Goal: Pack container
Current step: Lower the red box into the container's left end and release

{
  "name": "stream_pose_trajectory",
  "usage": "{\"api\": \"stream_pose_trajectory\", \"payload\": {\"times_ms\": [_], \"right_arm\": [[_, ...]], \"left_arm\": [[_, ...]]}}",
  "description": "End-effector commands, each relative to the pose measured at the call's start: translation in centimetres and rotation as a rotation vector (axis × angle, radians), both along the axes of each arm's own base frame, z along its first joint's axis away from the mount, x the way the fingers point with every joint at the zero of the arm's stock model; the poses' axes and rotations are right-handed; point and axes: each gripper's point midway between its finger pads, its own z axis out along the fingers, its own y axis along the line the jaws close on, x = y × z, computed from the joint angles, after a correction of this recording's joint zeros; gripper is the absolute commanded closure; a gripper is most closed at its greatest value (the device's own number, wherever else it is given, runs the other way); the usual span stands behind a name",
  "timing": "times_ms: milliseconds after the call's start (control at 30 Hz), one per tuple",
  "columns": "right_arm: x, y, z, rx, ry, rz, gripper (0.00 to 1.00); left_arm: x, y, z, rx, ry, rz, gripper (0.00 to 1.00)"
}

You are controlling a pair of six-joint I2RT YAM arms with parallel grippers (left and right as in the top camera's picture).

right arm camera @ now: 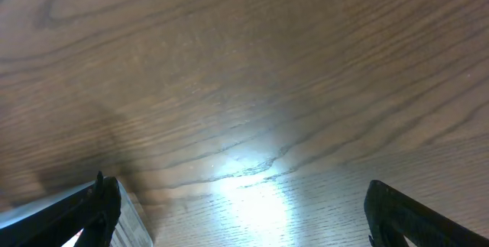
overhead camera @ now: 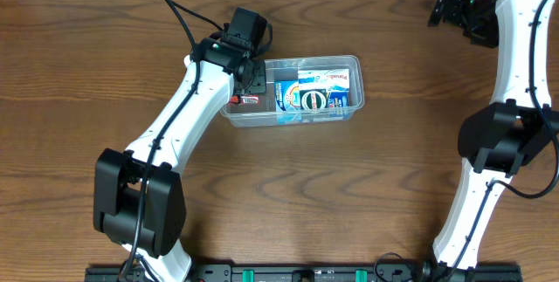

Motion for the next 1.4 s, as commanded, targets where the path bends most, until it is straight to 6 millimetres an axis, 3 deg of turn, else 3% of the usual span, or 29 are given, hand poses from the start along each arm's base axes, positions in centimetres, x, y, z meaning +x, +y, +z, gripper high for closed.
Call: {"api": "stream_pose_trajectory", "payload": {"times_ms": [0,567,900,1367], "right_arm": [[0.2,0.1,0.8,0.0,-0.023,0.011,0.01],[0.2,0.2,0.8,0.0,-0.023,0.013,0.01],[0.2,0.2,0.8,0.0,-0.023,0.013,0.01],[0.2,0.2,0.8,0.0,-0.023,0.012,0.01]], "left_arm": [[-0.1,-0.5,-0.1,-0.038,0.016,0.005,0.43],[-0.5,-4.5,0.3,-0.191,0.027,-0.01,0.49],[-1.3,-3.1,-1.5,-0.094,0.08,0.01,0.48],[-0.9,-2.2,-1.6,-0.043,0.058,0.028,0.48]]}}
